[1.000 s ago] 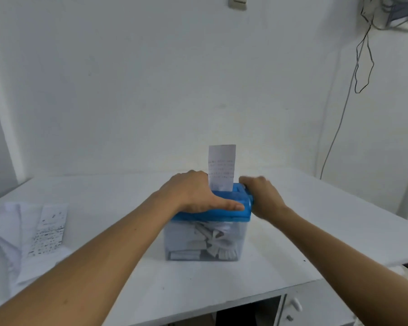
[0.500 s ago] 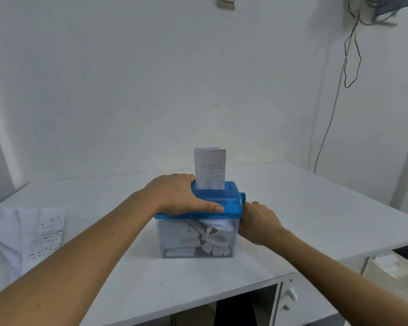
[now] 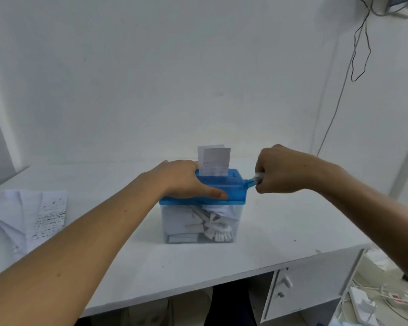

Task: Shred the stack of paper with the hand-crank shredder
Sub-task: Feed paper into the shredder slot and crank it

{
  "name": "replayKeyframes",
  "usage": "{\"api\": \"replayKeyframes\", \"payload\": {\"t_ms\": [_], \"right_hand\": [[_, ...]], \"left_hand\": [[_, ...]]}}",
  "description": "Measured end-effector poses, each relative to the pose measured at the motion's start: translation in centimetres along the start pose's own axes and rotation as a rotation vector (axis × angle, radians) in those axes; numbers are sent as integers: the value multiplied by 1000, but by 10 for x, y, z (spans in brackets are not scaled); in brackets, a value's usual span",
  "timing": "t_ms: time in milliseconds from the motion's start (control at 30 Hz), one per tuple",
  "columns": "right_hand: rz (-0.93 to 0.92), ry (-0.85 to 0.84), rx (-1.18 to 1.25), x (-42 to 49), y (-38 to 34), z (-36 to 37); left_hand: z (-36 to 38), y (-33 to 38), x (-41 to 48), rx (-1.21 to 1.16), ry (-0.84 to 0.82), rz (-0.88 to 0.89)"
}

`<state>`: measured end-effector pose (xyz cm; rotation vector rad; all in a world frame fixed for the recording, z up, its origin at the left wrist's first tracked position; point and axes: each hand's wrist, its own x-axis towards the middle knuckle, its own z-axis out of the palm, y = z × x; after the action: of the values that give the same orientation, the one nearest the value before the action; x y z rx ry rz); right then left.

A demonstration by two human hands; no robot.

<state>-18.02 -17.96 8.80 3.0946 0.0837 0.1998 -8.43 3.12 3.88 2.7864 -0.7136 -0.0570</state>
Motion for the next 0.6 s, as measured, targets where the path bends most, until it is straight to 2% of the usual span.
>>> {"api": "replayKeyframes", "payload": {"t_ms": [333,467,600], "right_hand": [[-218,234,264,-28,34,2],[-223,429,449,-6,48,21],[-178,459,584,32,51,35]], "left_hand": [[-2,5,2,34,-8,-6],[-1,1,3,-9,-10,-11],[1,1,6,-20,15,-6]]}}
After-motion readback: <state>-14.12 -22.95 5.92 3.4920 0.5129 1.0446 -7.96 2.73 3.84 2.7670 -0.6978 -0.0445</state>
